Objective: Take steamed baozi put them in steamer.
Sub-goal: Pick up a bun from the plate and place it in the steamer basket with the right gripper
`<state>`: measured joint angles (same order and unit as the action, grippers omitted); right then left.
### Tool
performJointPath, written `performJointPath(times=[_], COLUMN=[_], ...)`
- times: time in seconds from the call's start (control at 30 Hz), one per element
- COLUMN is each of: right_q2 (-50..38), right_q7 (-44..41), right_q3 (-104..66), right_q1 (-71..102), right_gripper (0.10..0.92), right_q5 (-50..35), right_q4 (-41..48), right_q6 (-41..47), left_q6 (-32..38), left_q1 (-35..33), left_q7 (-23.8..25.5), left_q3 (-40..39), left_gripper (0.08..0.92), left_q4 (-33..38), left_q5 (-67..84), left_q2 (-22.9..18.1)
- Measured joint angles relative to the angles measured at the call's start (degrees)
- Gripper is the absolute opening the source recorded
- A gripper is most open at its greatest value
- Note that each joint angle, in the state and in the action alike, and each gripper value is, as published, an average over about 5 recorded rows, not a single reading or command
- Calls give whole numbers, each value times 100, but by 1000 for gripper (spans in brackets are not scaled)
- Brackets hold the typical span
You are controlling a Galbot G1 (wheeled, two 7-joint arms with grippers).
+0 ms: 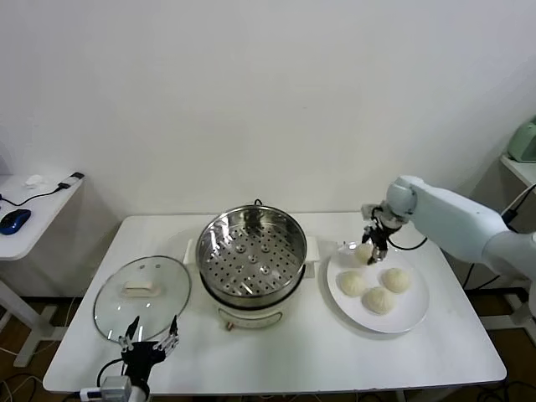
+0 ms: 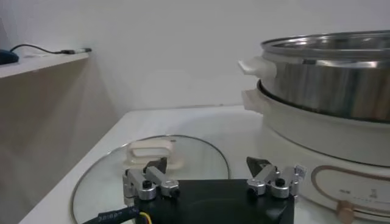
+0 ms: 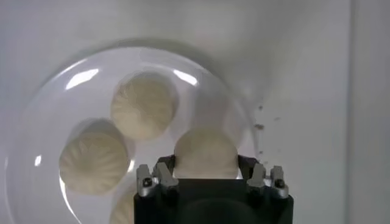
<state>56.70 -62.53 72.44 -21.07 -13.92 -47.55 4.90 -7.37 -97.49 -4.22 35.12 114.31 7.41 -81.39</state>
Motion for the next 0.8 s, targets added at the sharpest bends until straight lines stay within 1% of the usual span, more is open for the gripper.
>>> performJointPath(times=[0.27,0.43,0.6,0.8], right_q2=[441,940,1385,1804], right_q7=[-192,-186,-101,61], right_q3=[918,1226,1296,1164], right_q1=[-1704,-2411,-2595,-2268], right_gripper=[681,673,671,670], right_q5=[-812,-1048,-807,67], right_q4=[-816,-1489,-1950,-1952], right_q6=[-672,-1327,-2030,-2804], left_q6=[-93,-121,-123,-116], left_q1=[7,6,12,-11], left_q7=[-12,-13,-12,-13], left_q3=[-69,-109,-132,-143], left_gripper=[823,823,823,823], left_q4=[119,172,209,246], left_q5=[4,8,6,4], left_q2=[-5,-11,-16,-28])
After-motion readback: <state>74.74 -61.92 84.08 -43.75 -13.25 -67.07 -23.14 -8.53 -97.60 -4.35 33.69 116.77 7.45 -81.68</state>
